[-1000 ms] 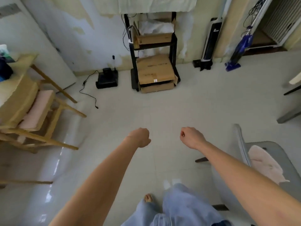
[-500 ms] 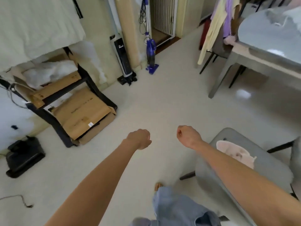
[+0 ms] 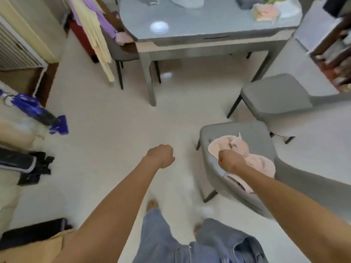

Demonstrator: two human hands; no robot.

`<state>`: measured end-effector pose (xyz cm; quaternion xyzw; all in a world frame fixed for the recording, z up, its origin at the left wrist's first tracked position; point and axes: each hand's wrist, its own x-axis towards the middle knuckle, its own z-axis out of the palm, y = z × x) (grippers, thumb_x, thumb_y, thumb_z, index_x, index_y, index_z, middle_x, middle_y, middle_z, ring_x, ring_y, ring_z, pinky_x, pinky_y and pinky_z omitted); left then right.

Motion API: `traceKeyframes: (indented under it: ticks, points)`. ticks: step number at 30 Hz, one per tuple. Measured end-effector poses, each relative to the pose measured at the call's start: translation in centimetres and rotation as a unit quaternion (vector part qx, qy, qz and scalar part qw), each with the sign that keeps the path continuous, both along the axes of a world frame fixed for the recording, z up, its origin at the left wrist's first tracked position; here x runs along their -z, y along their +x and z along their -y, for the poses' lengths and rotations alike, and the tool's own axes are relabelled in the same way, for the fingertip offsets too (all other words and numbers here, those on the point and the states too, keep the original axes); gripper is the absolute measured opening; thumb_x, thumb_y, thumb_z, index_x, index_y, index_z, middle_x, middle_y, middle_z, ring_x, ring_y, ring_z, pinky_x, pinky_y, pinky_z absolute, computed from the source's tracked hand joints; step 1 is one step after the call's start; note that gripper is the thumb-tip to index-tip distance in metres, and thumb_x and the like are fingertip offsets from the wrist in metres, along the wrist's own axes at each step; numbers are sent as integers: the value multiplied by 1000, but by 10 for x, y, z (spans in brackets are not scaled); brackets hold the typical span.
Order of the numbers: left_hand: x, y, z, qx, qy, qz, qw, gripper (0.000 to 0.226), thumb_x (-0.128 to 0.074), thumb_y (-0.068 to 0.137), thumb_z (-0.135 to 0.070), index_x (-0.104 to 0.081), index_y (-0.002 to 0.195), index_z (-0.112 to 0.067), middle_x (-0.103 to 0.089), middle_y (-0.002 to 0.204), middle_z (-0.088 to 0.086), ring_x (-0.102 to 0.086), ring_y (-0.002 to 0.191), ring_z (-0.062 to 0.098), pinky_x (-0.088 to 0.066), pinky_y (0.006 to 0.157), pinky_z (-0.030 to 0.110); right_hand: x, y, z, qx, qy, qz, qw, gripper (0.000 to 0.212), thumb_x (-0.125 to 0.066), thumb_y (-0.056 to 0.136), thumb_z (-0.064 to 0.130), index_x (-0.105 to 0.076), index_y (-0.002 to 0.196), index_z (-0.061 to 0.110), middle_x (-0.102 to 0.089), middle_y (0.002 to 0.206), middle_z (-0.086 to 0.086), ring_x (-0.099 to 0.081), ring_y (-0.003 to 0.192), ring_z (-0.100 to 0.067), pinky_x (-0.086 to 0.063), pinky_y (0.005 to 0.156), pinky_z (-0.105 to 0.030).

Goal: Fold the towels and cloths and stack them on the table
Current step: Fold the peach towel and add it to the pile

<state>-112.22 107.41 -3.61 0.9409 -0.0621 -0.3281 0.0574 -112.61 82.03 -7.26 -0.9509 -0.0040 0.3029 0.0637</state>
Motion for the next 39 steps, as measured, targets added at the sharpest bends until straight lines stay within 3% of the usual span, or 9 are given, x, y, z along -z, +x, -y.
traceKeyframes:
  ticks: [5,7,9,14,20,27,33,36,39]
  points:
    - [7,88,12,164,0,-10,986,30,-44,97,-33,-59,114,-13,-57,121,4,-54,112,26,-45,88,34,-6,6,1,161,14,35,986,28,-42,94,14,-55,116,3,-61,114,-17,-58,96,-29,-43,72,-35]
    - [10,110,28,216,1,-17,976,28,-44,96,-30,-59,114,-15,-57,121,3,-54,111,26,-44,86,33,-8,-1,8,220,-2,23,975,15,-41,94,17,-55,97,10,-61,103,-9,-55,91,-27,-38,69,-32]
    - [10,119,49,273,3,-31,961,27,-43,96,-27,-60,114,-16,-57,121,2,-55,109,25,-44,85,33,-9,-10,18,269,-9,8,963,20,-41,94,18,-46,75,15,-57,95,-7,-55,91,-27,-35,69,-30]
    - [21,148,122,410,17,-32,912,28,-40,97,-24,-59,114,-14,-58,120,6,-56,109,26,-44,83,32,8,-24,51,421,0,-3,907,24,-41,95,17,-59,108,8,-63,114,-11,-58,102,-29,-36,70,-29]
    - [56,176,209,489,21,-32,872,35,-42,99,-31,-53,126,-12,-54,128,8,-52,116,27,-43,89,35,42,-7,95,497,19,-9,868,29,-44,96,19,-52,122,8,-57,126,-10,-54,114,-27,-38,77,-28]
    - [129,210,284,503,-17,-30,863,44,-45,98,-23,-35,139,-12,-42,136,9,-42,125,28,-41,94,39,110,39,135,526,65,-33,847,44,-54,90,22,-40,131,12,-51,128,-12,-49,118,-31,-44,88,-38]
    - [212,233,311,604,-3,-29,796,61,-45,98,-15,-14,150,-15,-14,157,8,-15,144,27,-32,108,38,192,74,140,529,78,-46,844,58,-54,92,29,-30,143,15,-40,145,-7,-29,139,-28,-28,107,-36]
    - [244,241,319,634,-14,-30,772,68,-44,99,-16,-4,153,-16,0,161,8,-1,148,26,-21,114,37,230,79,136,559,76,-23,825,37,-52,91,29,-48,125,13,-60,121,-10,-52,115,-30,-36,96,-35]
    - [264,250,322,648,-18,-65,759,83,-53,96,-23,7,153,-19,12,160,6,10,148,26,-13,118,37,245,82,130,635,179,22,751,22,-50,94,23,-64,85,10,-68,81,-7,-60,77,-26,-43,70,-32]
